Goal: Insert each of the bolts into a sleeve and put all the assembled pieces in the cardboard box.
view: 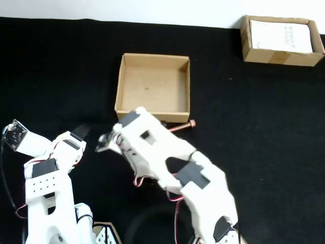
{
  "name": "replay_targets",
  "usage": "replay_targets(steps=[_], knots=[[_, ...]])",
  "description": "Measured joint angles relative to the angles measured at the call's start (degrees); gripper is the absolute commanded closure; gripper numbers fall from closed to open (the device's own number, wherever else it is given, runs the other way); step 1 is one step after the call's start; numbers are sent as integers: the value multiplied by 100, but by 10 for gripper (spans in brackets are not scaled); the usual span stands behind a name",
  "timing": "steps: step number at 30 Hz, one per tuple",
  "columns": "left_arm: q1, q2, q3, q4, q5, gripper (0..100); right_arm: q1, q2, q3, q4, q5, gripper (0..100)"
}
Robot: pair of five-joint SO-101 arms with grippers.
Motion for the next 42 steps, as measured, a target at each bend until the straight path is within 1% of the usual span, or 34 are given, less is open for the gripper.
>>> replay_targets(steps=[3, 4, 5, 8, 12, 15, 17, 19, 22, 25, 28, 32, 37, 40, 42], knots=[[0, 0, 0, 0, 0, 579, 18, 132, -44, -255, 0, 969], [0, 0, 0, 0, 0, 579, 62, 158, -70, -352, 0, 998], [0, 0, 0, 0, 0, 579, 132, 211, -105, -457, -44, 981], [0, 0, 0, 0, 0, 580, 413, 360, -167, -642, -343, 992], [0, 0, 26, -35, 0, 582, 686, 396, -176, -659, -457, 991], [0, 0, 193, -237, 0, 582, 870, 273, -360, -396, -466, 991], [0, 0, 378, -501, 0, 582, 1020, 123, -563, -44, -519, 991], [0, 0, 492, -730, 0, 582, 1222, -202, -941, 325, -703, 991], [9, 9, 536, -835, 0, 582, 1433, -923, -1653, 818, -1064, 991], [97, 9, 642, -862, -44, 582, 1749, -1829, -2057, 941, -1521, 991], [114, 9, 695, -870, -352, 582, 2110, -2919, -2092, 976, -1758, 991], [185, 9, 703, -870, -651, 582, 2875, -4580, -1714, 993, -1916, 991], [352, 0, 756, -844, -703, 582, 4105, -6725, -440, 1002, -1916, 991], [404, 0, 738, -563, -1011, 582, 5178, -7930, 431, 1002, -1916, 991], [589, 0, 563, -97, -1231, 582, 6040, -8589, 1064, 888, -1916, 991]])
